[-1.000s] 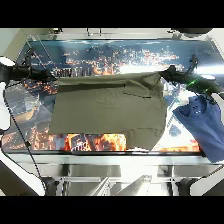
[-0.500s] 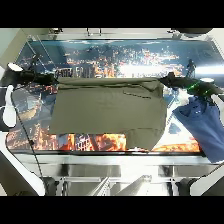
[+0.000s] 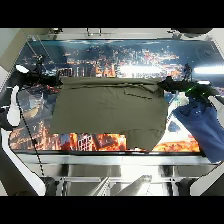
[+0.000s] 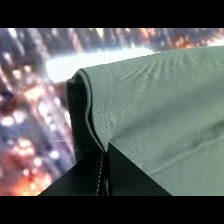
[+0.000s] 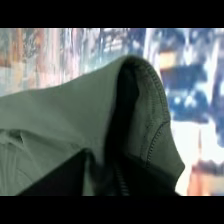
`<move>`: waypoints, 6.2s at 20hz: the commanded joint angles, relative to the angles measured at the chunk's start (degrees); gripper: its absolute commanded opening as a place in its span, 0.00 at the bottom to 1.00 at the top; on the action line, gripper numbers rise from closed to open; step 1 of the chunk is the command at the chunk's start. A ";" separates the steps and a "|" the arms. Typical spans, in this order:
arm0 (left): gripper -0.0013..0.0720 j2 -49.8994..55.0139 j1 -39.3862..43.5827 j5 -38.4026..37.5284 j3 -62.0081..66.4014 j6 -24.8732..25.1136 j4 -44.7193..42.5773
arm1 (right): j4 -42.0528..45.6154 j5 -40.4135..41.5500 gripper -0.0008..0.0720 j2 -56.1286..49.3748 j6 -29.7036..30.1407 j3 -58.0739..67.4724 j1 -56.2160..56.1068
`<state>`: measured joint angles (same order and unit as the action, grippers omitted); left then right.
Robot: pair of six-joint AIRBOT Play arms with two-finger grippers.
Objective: Fold the shirts.
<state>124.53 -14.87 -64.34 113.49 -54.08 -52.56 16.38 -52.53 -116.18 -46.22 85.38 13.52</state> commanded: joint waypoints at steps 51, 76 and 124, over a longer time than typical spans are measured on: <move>0.04 -36.22 -13.97 -11.61 -61.81 1.55 -1.42 | 23.71 -3.32 0.70 48.13 -22.80 -61.99 -2.60; 0.05 -36.20 -13.94 -23.87 -48.11 0.50 6.99 | 15.21 -11.30 0.03 45.48 -20.28 -39.23 -8.55; 0.98 -10.84 -4.26 -0.31 4.07 -7.65 4.74 | 26.12 -20.37 0.99 -2.82 -25.29 15.98 1.03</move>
<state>114.96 -19.16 -64.71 117.54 -61.54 -47.97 41.39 -70.72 -116.92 -68.34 101.14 15.35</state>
